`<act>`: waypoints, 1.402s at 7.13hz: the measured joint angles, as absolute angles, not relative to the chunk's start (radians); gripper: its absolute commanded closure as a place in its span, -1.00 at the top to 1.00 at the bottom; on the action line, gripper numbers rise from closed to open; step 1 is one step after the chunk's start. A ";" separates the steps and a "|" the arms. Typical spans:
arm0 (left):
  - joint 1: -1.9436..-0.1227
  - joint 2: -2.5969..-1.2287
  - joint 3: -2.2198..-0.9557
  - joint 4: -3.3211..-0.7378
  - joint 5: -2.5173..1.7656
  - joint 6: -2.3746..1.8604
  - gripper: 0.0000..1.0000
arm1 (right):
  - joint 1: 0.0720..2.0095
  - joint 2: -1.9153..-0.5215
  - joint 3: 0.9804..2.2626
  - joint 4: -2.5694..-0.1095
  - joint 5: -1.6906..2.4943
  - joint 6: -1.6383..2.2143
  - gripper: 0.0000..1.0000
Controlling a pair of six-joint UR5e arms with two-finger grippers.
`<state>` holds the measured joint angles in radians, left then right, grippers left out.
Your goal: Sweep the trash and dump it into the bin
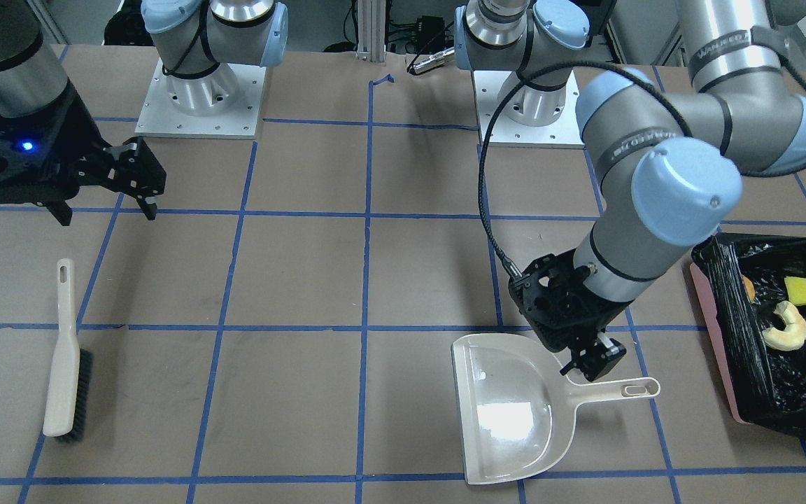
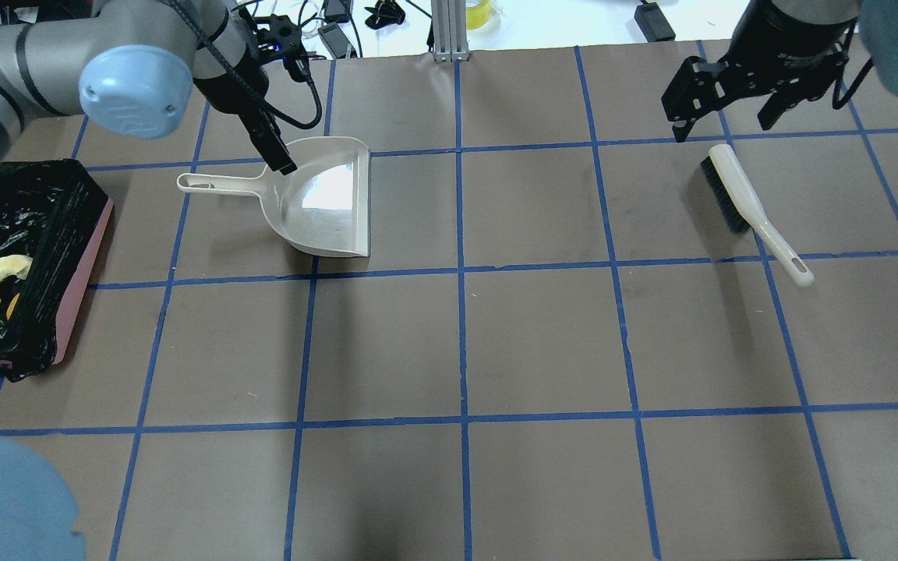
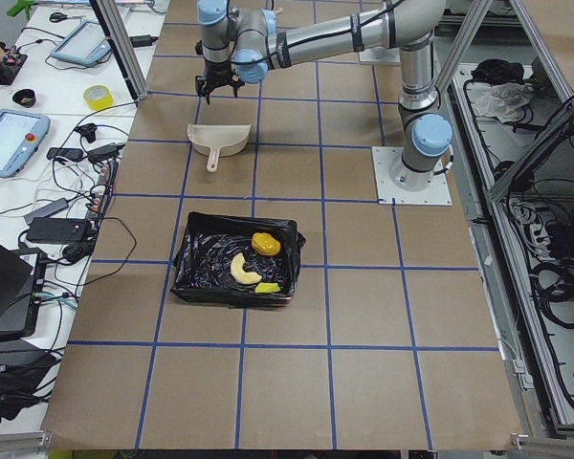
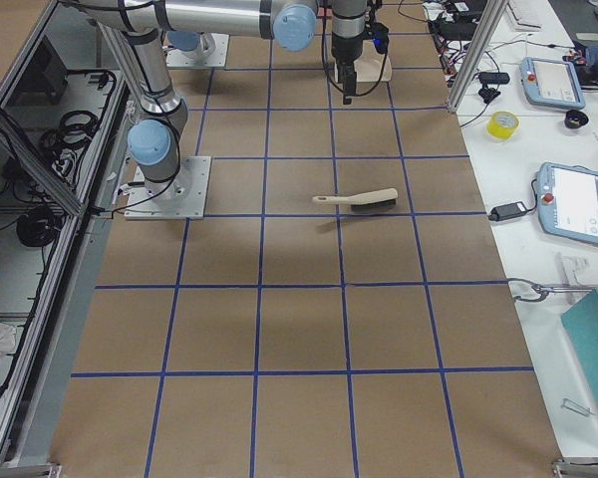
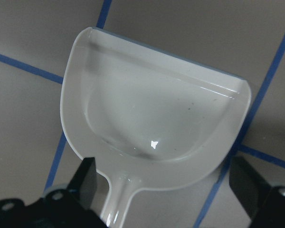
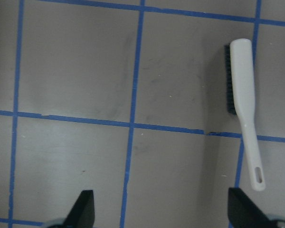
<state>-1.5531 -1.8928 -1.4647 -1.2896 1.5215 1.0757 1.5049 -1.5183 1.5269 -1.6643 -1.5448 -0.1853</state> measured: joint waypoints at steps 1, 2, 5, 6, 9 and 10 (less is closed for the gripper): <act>-1.552 -1.837 -1.466 -1.342 1.569 0.961 1.00 | 1.523 -1.523 1.530 -1.664 -1.531 -0.183 1.00; -1.551 -1.778 -1.466 -1.405 1.616 0.852 1.00 | 1.531 -1.525 1.531 -1.662 -1.528 -0.182 1.00; -1.548 -1.590 -1.468 -1.557 1.607 0.529 1.00 | 1.535 -1.532 1.535 -1.652 -1.534 -0.181 1.00; -1.548 -1.547 -1.470 -1.612 1.577 0.447 1.00 | 1.535 -1.532 1.535 -1.651 -1.534 -0.181 1.00; -1.523 -1.498 -1.479 -1.737 1.512 0.309 1.00 | 1.535 -1.535 1.541 -1.649 -1.557 -0.181 1.00; -1.503 -1.500 -1.480 -1.742 1.496 0.302 1.00 | 1.535 -1.537 1.549 -1.649 -1.561 -0.181 1.00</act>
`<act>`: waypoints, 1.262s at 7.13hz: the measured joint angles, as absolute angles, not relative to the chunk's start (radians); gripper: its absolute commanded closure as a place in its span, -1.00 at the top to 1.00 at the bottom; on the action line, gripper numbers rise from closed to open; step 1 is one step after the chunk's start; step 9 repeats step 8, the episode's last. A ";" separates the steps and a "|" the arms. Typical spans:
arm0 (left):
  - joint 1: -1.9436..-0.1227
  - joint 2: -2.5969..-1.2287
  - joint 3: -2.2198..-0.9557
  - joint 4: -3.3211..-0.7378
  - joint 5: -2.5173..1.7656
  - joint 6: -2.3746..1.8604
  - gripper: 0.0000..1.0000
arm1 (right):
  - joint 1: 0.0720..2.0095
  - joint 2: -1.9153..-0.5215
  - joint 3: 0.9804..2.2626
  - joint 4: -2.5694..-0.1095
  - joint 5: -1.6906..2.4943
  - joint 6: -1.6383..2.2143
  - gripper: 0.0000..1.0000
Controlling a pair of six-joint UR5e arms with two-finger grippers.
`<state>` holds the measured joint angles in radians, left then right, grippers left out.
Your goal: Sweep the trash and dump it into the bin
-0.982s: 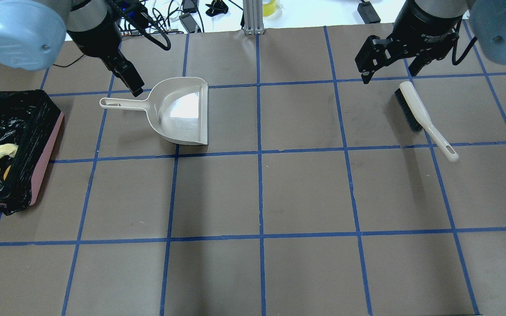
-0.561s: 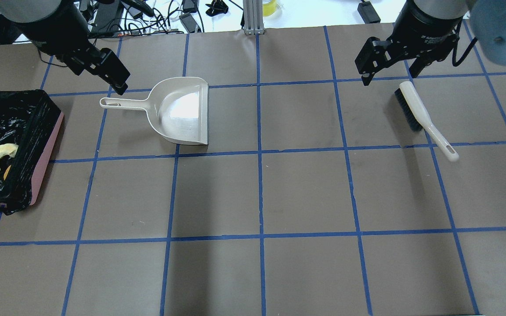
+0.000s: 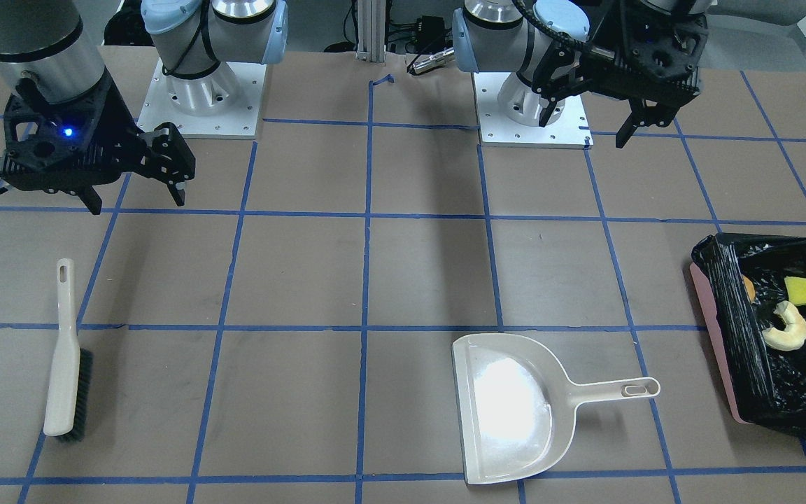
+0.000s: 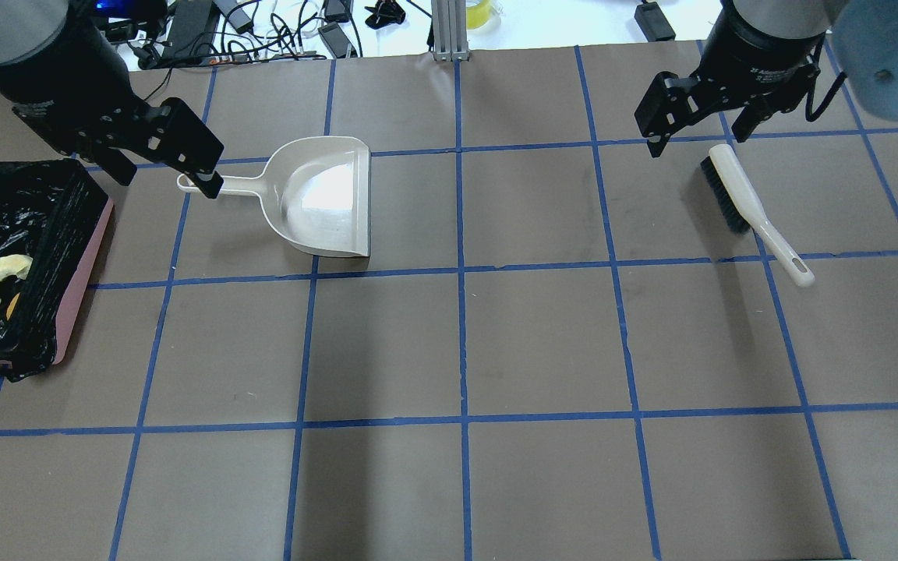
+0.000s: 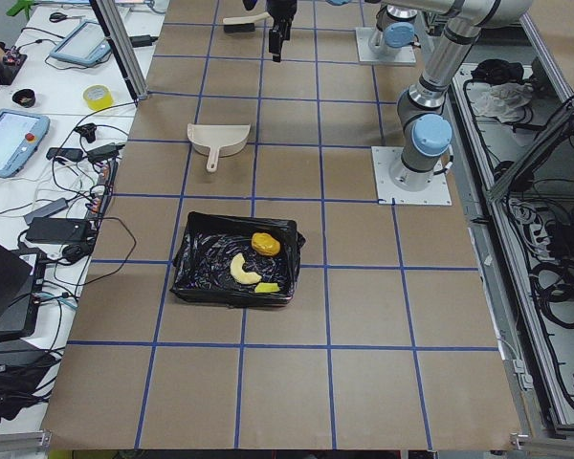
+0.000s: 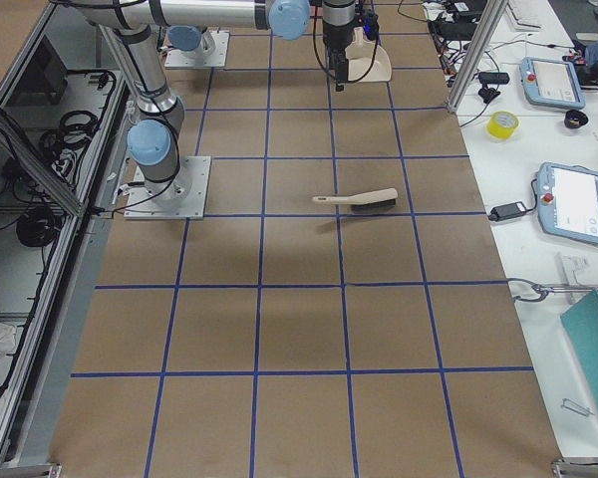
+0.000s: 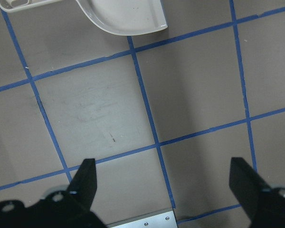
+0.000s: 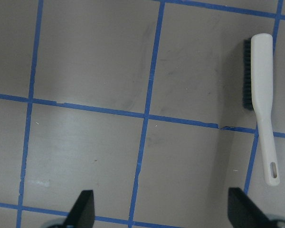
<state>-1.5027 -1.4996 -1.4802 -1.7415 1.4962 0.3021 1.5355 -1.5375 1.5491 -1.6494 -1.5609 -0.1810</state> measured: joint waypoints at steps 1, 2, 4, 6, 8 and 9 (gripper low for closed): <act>-1.493 -1.503 -1.482 -1.741 1.491 0.298 1.00 | 1.536 -1.540 1.553 -1.650 -1.562 -0.181 1.00; -1.488 -1.511 -1.485 -1.732 1.488 0.293 1.00 | 1.536 -1.541 1.555 -1.650 -1.563 -0.181 1.00; -1.486 -1.516 -1.492 -1.713 1.485 0.286 1.00 | 1.535 -1.543 1.557 -1.650 -1.563 -0.181 1.00; -1.485 -1.515 -1.499 -1.662 1.482 0.285 1.00 | 1.535 -1.543 1.557 -1.649 -1.563 -0.181 1.00; -1.485 -1.504 -1.525 -1.641 1.480 0.285 1.00 | 1.536 -1.543 1.558 -1.649 -1.564 -0.181 1.00; -1.485 -1.504 -1.525 -1.641 1.480 0.285 1.00 | 1.536 -1.543 1.558 -1.649 -1.564 -0.181 1.00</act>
